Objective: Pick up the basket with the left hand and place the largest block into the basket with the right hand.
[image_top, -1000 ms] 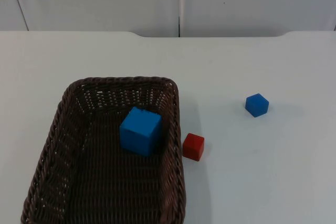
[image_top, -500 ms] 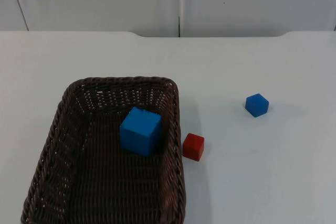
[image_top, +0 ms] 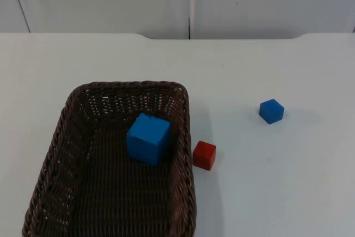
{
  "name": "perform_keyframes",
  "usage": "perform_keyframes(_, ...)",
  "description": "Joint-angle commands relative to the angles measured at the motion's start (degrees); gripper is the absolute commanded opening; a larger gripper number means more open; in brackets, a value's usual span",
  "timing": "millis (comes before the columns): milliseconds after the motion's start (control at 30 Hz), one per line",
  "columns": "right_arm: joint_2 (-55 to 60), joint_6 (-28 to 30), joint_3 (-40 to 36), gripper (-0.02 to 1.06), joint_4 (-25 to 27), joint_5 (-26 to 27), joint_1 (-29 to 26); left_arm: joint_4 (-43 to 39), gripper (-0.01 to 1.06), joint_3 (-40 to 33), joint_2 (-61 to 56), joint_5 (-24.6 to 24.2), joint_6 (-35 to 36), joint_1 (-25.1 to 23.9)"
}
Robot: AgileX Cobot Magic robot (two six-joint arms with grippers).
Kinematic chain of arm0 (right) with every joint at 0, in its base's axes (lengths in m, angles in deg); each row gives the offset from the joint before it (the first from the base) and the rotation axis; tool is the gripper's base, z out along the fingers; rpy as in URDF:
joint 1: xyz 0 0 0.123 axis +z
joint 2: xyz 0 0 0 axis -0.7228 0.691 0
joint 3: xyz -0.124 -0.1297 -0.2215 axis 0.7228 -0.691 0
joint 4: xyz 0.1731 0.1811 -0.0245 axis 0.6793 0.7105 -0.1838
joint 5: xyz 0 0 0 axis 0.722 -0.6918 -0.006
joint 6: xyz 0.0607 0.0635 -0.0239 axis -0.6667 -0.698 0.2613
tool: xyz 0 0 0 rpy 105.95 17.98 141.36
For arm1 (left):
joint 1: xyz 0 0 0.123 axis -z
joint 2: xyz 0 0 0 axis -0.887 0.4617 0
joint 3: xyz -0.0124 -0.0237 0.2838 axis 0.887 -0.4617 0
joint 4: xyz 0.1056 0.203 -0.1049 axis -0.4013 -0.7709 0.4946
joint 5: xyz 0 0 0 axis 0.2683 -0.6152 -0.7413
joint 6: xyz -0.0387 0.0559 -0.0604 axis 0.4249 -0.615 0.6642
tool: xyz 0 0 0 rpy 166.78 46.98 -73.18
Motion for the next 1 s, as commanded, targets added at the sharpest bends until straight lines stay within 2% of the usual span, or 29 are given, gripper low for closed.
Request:
perform_keyframes(0, -0.11, 0.21, -0.18, 1.05, 0.99, 0.0, -0.24, 0.58, 1.05, -0.23, -0.22, -0.04, -0.07, 0.06)
perform_keyframes(833, -0.11, 0.21, -0.18, 1.05, 1.17, 0.0, -0.24, 0.58, 1.05, -0.23, -0.22, -0.04, -0.07, 0.06)
perform_keyframes(967, -0.11, 0.21, -0.18, 1.05, 1.17, 0.0, -0.24, 0.58, 1.05, -0.23, -0.22, -0.04, -0.07, -3.17)
